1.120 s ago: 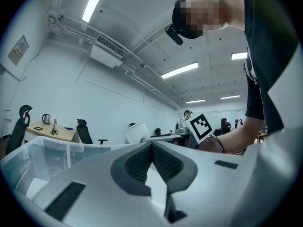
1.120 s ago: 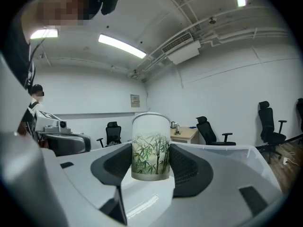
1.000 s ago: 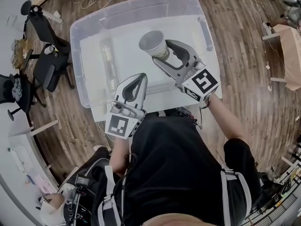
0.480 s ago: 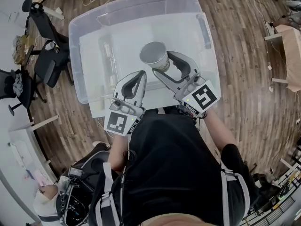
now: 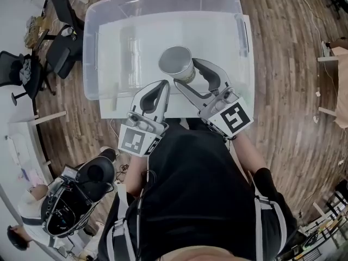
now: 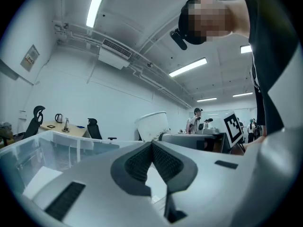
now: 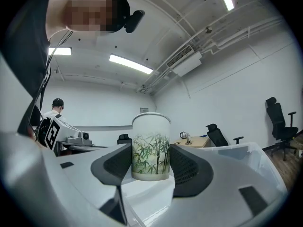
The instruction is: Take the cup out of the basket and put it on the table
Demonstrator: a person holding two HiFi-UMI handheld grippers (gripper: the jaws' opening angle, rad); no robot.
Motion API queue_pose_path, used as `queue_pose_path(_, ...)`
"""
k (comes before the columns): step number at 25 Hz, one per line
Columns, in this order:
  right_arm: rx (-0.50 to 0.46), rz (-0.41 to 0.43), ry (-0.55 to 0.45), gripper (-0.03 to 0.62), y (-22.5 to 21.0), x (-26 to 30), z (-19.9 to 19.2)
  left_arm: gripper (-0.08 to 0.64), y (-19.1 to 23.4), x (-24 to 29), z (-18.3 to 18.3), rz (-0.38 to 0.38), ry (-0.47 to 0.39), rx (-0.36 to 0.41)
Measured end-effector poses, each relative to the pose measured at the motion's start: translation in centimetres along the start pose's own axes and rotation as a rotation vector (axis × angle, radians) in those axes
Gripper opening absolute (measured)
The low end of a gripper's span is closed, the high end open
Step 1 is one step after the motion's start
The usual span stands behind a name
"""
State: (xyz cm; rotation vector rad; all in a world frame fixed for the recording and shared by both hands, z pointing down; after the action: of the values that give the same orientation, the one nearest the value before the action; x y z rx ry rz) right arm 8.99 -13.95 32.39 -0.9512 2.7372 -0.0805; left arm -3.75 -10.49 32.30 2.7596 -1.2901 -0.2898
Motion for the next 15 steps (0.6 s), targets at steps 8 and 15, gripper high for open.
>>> queue_pose_path(8,-0.014,-0.007,-0.031,0.250,2.9,-2.1,1.1,0.017,-2.3,-3.8,0.8,0.016,-0.044,-0.018)
queue_pose_path(15,-0.014,-0.048,-0.052,0.250,10.0,-4.5,1.6,0.018,-4.2,-11.6,2.0,0.003,-0.055,0.000)
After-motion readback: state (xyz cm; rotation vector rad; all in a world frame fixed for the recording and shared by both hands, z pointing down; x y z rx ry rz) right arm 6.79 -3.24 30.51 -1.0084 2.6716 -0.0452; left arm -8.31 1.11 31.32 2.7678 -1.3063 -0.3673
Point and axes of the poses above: the fingertips, and each gripper's own axes: x forward along the fingers, y to its left, z out of its top, the point moved 6 cm from there along -x, backward along the fingers, and after that the axes turned 11 degrees about -y, right-handed, at the moved point
